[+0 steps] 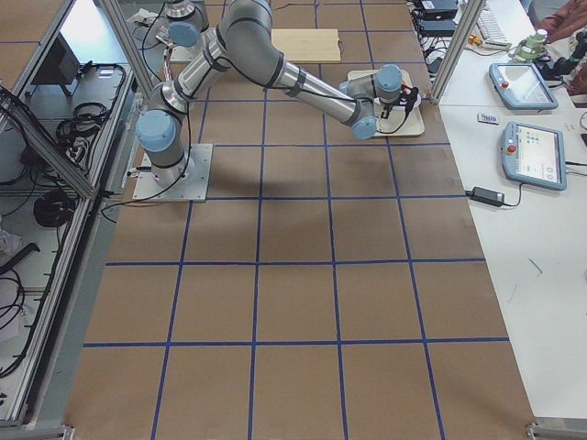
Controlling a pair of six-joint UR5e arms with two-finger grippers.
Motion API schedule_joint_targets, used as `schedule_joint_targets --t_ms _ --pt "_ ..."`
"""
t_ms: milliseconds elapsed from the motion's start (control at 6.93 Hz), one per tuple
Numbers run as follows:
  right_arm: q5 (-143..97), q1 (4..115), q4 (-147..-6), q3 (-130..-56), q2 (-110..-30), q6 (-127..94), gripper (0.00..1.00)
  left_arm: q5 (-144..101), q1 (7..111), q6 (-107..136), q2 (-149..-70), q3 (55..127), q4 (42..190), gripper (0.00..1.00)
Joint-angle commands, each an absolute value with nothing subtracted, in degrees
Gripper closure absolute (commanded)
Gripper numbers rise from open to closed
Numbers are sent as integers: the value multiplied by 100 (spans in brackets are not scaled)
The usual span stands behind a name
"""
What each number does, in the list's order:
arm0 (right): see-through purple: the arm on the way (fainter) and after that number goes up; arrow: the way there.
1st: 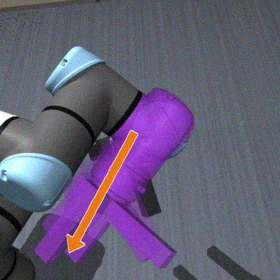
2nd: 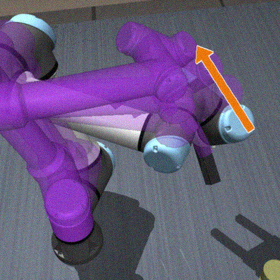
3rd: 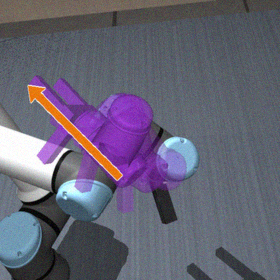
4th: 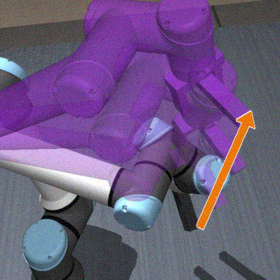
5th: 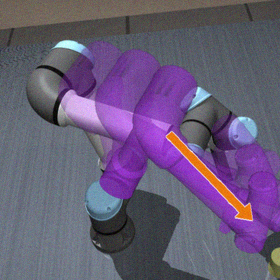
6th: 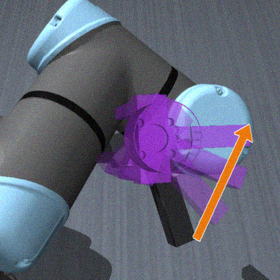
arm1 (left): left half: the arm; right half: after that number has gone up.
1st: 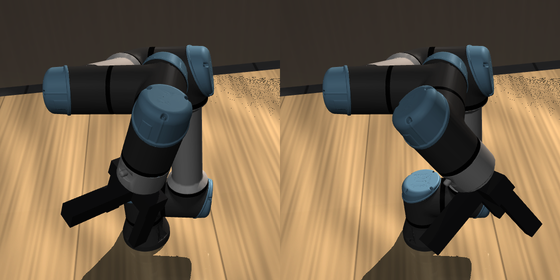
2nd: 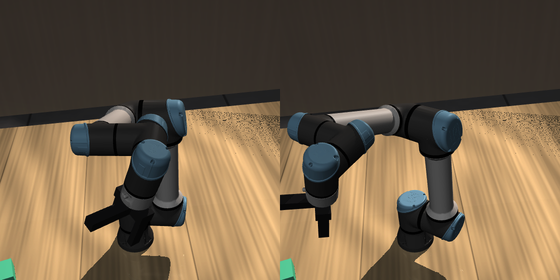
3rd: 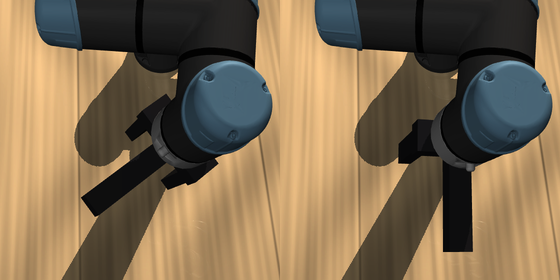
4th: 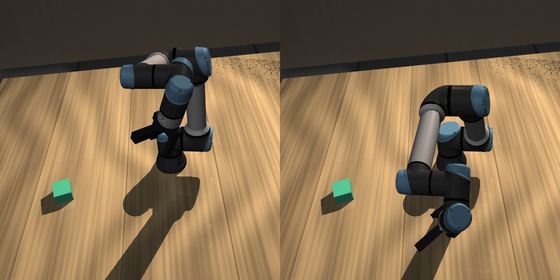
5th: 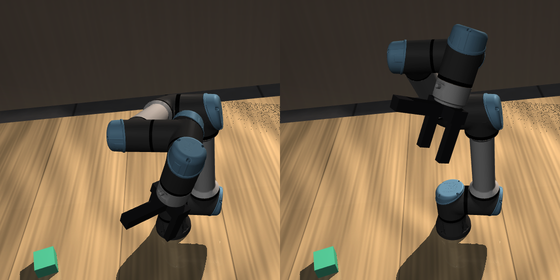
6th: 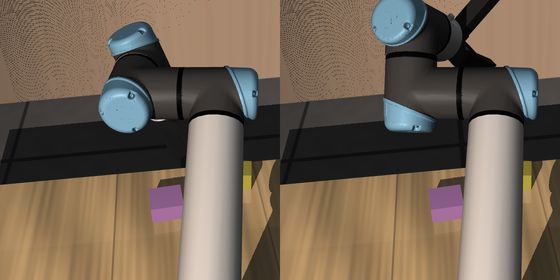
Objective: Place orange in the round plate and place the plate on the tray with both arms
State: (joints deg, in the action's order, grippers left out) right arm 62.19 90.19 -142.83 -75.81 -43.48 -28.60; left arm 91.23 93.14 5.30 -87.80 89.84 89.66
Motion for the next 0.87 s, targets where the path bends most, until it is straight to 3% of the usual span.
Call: schedule_joint_targets --t_ms 0,433,722 --pt "6711 8825 -14169 -7541 -4482 -2133 0 9114 9308 536 -8754 8973 8991 0" --pt "8370 8737 -12818 -7130 -5018 46 0 9105 9308 554 -8745 8991 8956 0" --pt "8780 8736 -11048 -7084 -5770 290 0 9114 9316 545 -8745 9009 8973 0"
